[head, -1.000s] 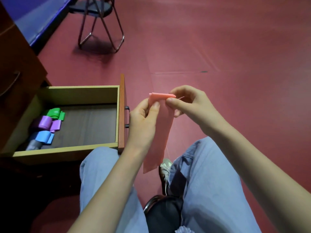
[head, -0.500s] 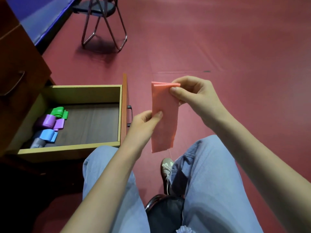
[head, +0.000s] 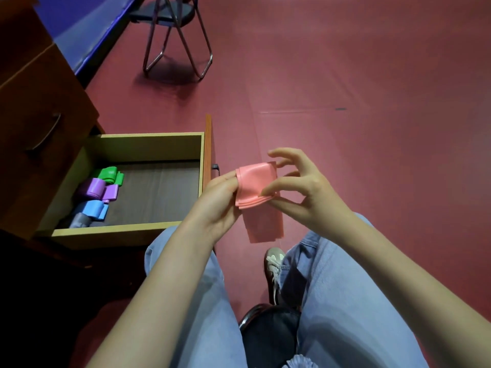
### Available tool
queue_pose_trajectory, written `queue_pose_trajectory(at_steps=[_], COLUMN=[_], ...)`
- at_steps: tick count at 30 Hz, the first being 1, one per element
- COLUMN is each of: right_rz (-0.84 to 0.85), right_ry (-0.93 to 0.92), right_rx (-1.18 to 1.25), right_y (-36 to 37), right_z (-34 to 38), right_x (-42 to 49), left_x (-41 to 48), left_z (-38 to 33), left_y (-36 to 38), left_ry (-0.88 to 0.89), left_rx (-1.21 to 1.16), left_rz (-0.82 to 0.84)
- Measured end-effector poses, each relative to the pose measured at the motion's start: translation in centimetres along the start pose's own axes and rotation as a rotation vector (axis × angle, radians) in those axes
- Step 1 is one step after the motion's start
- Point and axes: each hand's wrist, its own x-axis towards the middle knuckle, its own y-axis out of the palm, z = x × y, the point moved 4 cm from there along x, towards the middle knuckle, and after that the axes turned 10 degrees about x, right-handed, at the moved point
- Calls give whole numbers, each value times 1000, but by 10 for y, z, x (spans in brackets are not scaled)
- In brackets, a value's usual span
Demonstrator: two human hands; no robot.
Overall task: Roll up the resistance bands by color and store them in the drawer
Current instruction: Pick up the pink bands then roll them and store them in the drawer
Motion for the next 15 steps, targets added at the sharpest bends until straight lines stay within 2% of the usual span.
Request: queue_pose_trajectory(at_steps=[3, 9, 12, 15], right_rz=[7, 9, -17, -39], right_ry=[-15, -64, -82, -129], right_rx=[10, -31, -51, -122], right_y=[2, 3, 1, 0], right_z=[1, 2, 3, 4], right_x=[-2, -3, -4, -3], left_x=[0, -2, -4, -3], left_z=[2, 0, -2, -2], left_y=[2, 7, 10, 10], left_ry=[-35, -99, -62, -33], left_rx=[-65, -220, -339, -229], left_rz=[24, -67, 8, 23])
